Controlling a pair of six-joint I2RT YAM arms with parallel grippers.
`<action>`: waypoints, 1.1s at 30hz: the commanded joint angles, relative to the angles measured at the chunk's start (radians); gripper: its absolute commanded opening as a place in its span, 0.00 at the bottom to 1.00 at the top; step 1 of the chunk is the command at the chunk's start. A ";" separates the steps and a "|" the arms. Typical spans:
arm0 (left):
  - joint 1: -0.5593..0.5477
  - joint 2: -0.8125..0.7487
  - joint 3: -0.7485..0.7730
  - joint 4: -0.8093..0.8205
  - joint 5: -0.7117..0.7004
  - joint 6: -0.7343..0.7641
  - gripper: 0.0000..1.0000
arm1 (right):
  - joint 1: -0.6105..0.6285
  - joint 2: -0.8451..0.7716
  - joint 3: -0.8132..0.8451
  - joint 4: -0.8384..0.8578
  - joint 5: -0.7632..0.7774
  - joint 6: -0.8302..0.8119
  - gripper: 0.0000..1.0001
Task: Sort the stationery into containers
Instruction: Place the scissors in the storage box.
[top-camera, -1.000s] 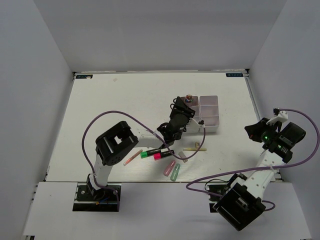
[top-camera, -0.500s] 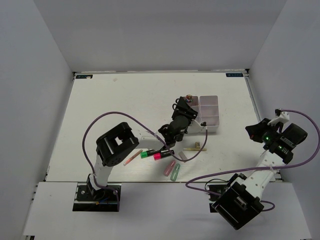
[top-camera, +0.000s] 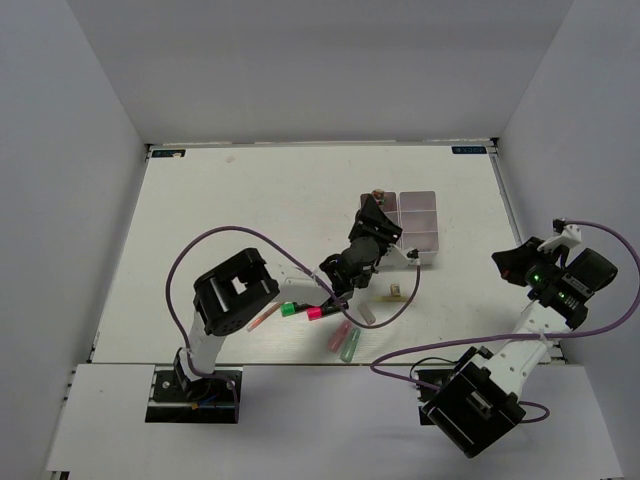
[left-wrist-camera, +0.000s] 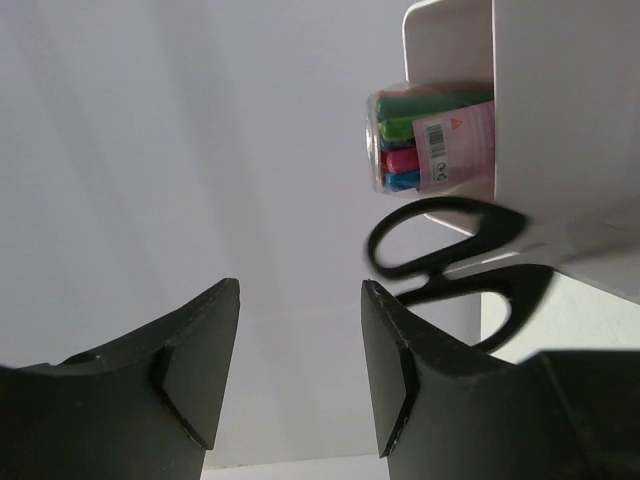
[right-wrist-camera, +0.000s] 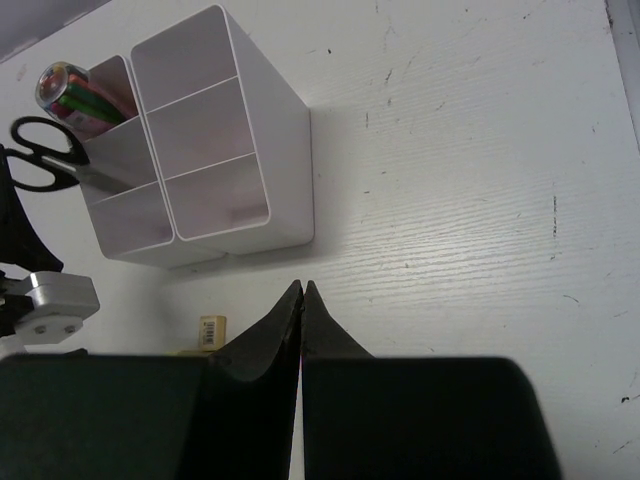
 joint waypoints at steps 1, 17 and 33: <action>-0.019 -0.062 -0.020 0.056 -0.004 0.024 0.62 | -0.009 -0.016 -0.008 0.004 -0.035 0.005 0.00; -0.071 -0.080 -0.003 0.133 -0.007 0.065 0.62 | -0.029 -0.022 -0.011 0.009 -0.052 0.005 0.00; -0.106 -0.128 0.175 0.383 -0.248 0.140 0.89 | -0.042 -0.019 -0.010 -0.011 -0.130 -0.035 0.58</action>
